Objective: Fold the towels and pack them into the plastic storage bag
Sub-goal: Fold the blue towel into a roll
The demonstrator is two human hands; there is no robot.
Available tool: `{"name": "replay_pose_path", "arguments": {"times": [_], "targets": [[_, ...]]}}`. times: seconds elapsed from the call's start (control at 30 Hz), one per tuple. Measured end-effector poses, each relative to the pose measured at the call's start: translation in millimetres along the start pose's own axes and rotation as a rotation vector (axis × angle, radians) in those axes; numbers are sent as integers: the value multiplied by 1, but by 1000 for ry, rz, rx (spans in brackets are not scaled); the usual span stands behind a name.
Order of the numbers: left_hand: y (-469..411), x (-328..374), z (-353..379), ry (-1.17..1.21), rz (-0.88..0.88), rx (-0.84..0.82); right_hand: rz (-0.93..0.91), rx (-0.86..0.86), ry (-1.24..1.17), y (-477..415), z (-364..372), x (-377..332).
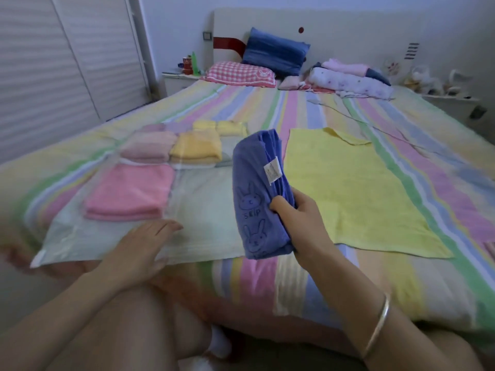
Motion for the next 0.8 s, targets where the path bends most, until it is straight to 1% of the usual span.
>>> {"name": "replay_pose_path", "arguments": {"times": [0.13,0.2,0.3,0.43,0.53,0.57,0.6,0.63,0.7,0.73,0.8], "targets": [[5,-16,-18,-9,-72,83,-33,-194,133,12,47,-1],[5,-19,-21,-14,-80,91,-31,-271,218,15,64,4],[7,-11,-11,-76,-23,84,2,-261,273,11,73,13],[3,11,-2,-164,85,81,31,-184,250,2,66,16],[1,31,3,-249,185,82,37,-194,255,-1,66,18],[1,34,4,-255,187,80,33,-203,267,-2,66,18],[0,32,4,-244,157,92,29,-211,277,-3,66,18],[-1,23,2,-212,84,115,25,-219,283,-4,66,17],[-2,-3,-6,-103,-118,153,15,-234,287,-6,66,17],[-1,-11,-9,-73,-171,170,10,-237,292,-6,65,18],[-2,-12,-16,-37,-154,200,-8,-239,316,-6,64,20]]}}
Point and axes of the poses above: each hand's wrist, its own y-axis away from the middle knuckle, its own z-axis out of the palm, x = y × z, the point moved 9 cm from there along -y, towards the middle knuckle, and after that the axes turned 5 degrees about y, right-handed, at the moved point
